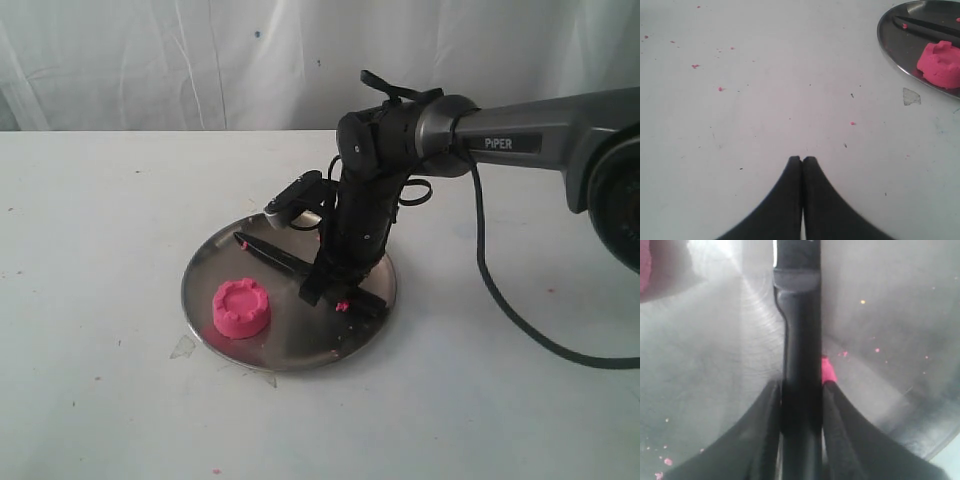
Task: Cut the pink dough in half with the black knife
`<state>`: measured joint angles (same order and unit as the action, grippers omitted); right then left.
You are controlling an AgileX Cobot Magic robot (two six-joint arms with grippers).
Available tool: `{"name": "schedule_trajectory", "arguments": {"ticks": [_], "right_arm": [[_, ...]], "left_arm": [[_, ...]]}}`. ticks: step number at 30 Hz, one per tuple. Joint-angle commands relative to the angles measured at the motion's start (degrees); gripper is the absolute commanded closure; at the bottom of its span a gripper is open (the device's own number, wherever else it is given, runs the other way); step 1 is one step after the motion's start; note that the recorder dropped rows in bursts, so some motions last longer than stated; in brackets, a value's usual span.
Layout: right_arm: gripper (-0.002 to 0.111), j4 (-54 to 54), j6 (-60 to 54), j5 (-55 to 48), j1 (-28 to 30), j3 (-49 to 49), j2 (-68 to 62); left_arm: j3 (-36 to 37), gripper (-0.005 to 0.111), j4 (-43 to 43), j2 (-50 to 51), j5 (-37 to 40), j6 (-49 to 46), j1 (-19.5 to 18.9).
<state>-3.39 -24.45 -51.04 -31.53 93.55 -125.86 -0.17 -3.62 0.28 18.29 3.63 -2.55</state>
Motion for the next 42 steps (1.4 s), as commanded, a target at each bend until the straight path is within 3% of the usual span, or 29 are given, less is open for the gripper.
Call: {"name": "schedule_trajectory", "arguments": {"ticks": [1,6,11,23,31,42], "right_arm": [[0.103,0.77,0.29,-0.04,-0.04,0.63,1.67],[0.105,0.77,1.53,-5.8,-0.04,0.63,5.3],[0.105,0.4,3.14,-18.92,-0.04,0.51,7.13],[0.104,0.4,5.03,-18.92,-0.04,-3.12,6.1],[0.08,0.68,3.95,-18.92,-0.04,-3.12,6.06],[0.079,0.83,4.05,-15.88,-0.04,-2.65,7.81]], "left_arm": [[0.17,0.107,-0.43,-0.28,0.63,0.0,0.47],[0.17,0.107,-0.43,-0.28,0.63,0.0,0.47],[0.17,0.107,-0.43,-0.28,0.63,0.0,0.47],[0.17,0.107,-0.43,-0.28,0.63,0.0,0.47],[0.17,0.107,-0.43,-0.28,0.63,0.0,0.47],[0.17,0.107,-0.43,-0.28,0.63,0.0,0.47]]}}
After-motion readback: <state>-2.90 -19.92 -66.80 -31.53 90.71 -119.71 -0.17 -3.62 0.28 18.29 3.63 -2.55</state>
